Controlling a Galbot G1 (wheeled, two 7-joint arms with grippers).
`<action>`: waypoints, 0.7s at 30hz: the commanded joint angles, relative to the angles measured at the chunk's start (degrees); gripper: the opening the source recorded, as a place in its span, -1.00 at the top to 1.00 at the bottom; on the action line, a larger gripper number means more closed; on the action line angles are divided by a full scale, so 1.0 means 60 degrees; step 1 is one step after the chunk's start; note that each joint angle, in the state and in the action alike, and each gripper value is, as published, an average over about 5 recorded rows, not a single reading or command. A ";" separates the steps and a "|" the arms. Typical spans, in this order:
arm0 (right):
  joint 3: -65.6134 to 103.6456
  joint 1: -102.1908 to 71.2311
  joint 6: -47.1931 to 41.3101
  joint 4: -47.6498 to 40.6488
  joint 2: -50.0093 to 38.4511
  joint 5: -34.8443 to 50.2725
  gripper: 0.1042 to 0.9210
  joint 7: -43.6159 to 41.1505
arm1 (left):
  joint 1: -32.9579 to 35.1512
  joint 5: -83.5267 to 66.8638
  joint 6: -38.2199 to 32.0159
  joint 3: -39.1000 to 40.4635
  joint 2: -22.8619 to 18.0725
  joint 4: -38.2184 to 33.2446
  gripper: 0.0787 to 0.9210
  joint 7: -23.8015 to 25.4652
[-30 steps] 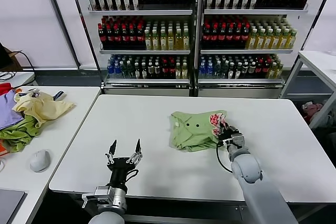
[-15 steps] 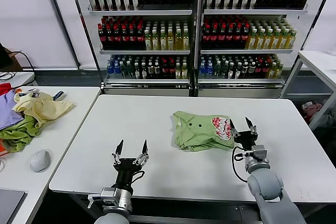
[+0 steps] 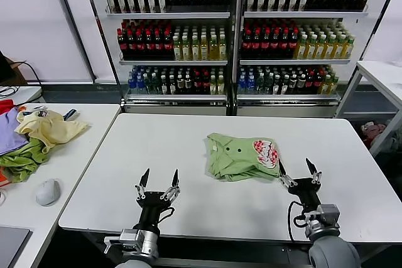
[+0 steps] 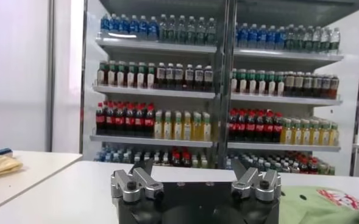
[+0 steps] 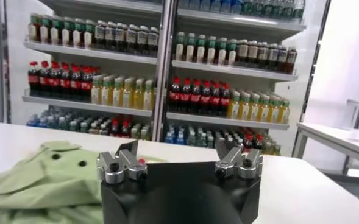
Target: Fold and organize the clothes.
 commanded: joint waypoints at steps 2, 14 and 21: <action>0.0316 -0.1517 0.0045 0.1468 0.0337 -0.0140 -0.76 -0.0120 | 0.0314 0.0138 -0.0055 -0.0034 -0.0016 -0.0275 -0.77 0.0139; 0.0264 -0.1737 0.0036 0.1721 0.0533 -0.0651 -0.76 0.0143 | 0.0679 0.0434 -0.0048 -0.0095 -0.0035 -0.0655 -0.77 0.0231; 0.0294 -0.1847 0.0009 0.1932 0.0589 -0.0738 -0.76 0.0137 | 0.0794 0.0539 -0.0031 -0.0048 -0.0054 -0.0874 -0.77 0.0263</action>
